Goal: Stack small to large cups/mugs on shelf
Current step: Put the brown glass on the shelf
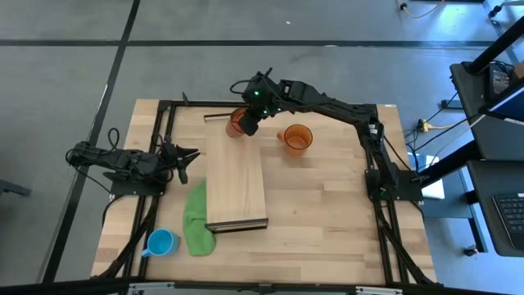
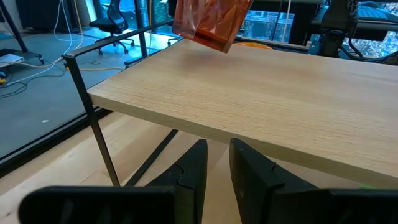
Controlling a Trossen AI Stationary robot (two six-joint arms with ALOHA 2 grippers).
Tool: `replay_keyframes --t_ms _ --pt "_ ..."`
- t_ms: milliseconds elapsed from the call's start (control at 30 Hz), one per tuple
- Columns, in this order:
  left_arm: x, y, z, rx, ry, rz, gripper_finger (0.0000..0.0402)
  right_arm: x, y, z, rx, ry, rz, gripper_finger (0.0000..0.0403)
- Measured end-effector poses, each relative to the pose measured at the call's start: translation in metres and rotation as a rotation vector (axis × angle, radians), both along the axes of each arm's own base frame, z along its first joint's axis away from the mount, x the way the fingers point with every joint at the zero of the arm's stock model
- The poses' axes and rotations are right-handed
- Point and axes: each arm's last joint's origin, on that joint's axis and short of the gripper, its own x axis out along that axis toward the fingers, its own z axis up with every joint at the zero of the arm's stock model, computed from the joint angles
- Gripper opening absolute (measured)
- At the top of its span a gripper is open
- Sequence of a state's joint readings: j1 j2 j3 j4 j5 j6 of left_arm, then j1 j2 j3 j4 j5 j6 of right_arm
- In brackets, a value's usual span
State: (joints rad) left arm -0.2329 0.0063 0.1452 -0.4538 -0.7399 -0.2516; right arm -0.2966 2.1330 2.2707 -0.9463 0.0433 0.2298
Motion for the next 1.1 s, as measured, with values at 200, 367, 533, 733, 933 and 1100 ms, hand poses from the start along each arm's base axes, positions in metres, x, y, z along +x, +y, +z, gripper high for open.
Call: replay_keyframes --t_ms 200,367,533,733,933,1100 --pt "0.0 0.0 0.0 0.0 0.0 0.0 0.0063 0.0 0.0 0.0 -0.01 0.004 0.011 0.0021" --pt "-0.001 0.001 0.0 0.231 0.132 -0.012 0.0063 0.0 0.0 0.0 -0.008 0.005 0.024 0.0021" --pt "0.001 0.001 0.004 0.357 0.161 -0.023 0.0063 0.0 -0.001 0.0 -0.004 0.003 0.032 0.0024" --pt "0.007 -0.003 0.022 0.12 -0.154 -0.106 0.0063 -0.002 -0.003 -0.001 0.058 -0.01 0.078 0.0025" --pt "0.003 -0.004 0.056 -0.074 -0.585 -0.14 0.0063 -0.002 -0.006 0.0 0.07 -0.028 0.036 0.0025" --pt "-0.008 -0.001 0.079 -0.119 -0.867 -0.138 0.0063 -0.003 -0.011 0.0 0.087 -0.036 -0.045 0.0025"
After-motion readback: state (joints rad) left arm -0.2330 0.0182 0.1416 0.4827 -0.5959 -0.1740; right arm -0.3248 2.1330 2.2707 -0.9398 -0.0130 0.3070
